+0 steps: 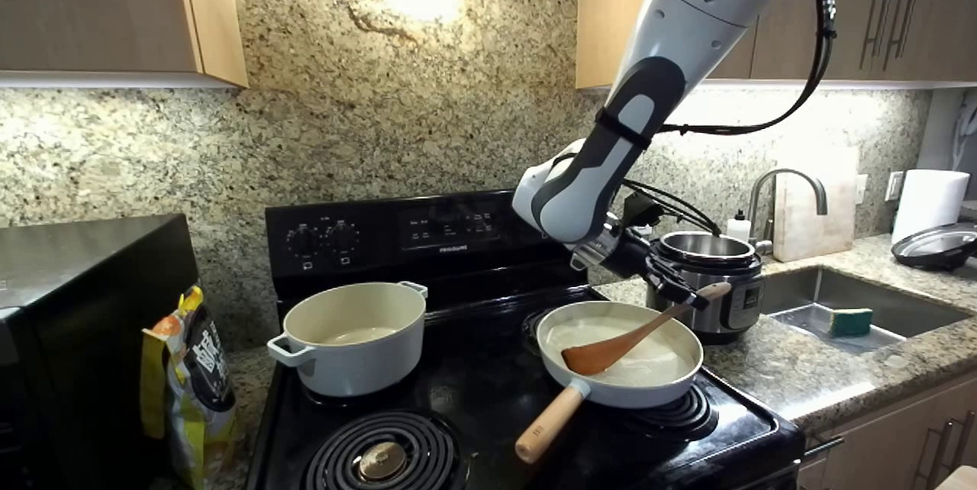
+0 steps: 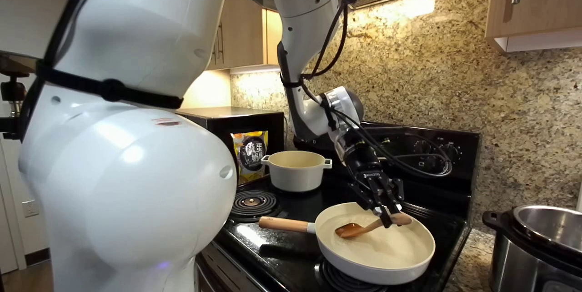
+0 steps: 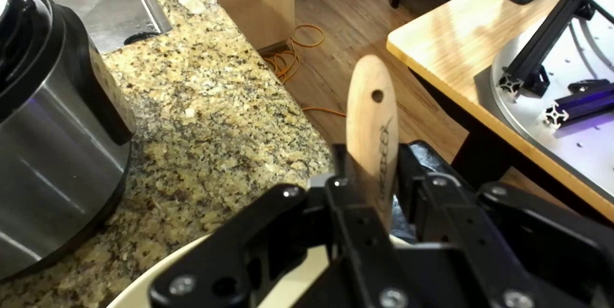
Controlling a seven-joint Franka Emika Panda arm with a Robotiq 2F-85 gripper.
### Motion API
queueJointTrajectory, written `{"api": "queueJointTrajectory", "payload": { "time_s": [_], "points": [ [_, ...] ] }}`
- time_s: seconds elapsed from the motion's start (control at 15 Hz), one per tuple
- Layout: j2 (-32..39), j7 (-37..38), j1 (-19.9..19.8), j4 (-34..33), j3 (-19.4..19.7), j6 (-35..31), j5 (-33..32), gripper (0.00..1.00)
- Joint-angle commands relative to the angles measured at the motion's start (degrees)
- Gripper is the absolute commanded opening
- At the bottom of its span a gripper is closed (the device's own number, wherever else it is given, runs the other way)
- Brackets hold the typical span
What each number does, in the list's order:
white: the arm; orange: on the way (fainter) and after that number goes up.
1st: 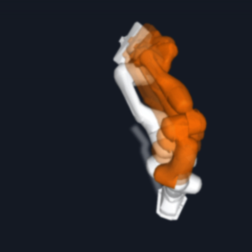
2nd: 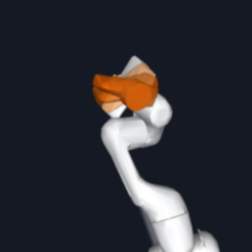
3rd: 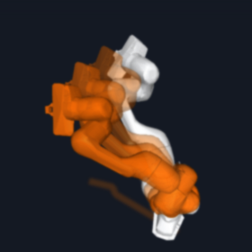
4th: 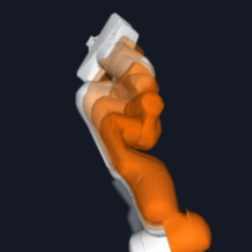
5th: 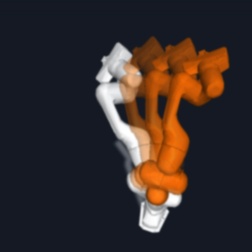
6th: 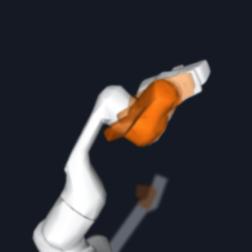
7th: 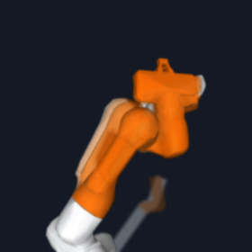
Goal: Use the wooden spoon to stir the water in the white pan
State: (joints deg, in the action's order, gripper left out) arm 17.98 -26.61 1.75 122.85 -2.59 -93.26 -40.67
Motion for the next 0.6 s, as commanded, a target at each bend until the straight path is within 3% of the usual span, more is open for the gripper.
{"api": "queueJointTrajectory", "payload": {
  "time_s": [0.0, 0.27, 0.53],
  "points": [
    [-2.86, -0.03, -0.86, 5.37, 0.26, 1.52, -3.63, 0.07],
    [-4.03, -0.11, -2.91, 8.06, 1.67, 0.60, -4.03, 0.07],
    [-4.26, -0.21, -5.47, 6.67, 3.34, 0.26, -2.27, 0.07]
  ]
}}
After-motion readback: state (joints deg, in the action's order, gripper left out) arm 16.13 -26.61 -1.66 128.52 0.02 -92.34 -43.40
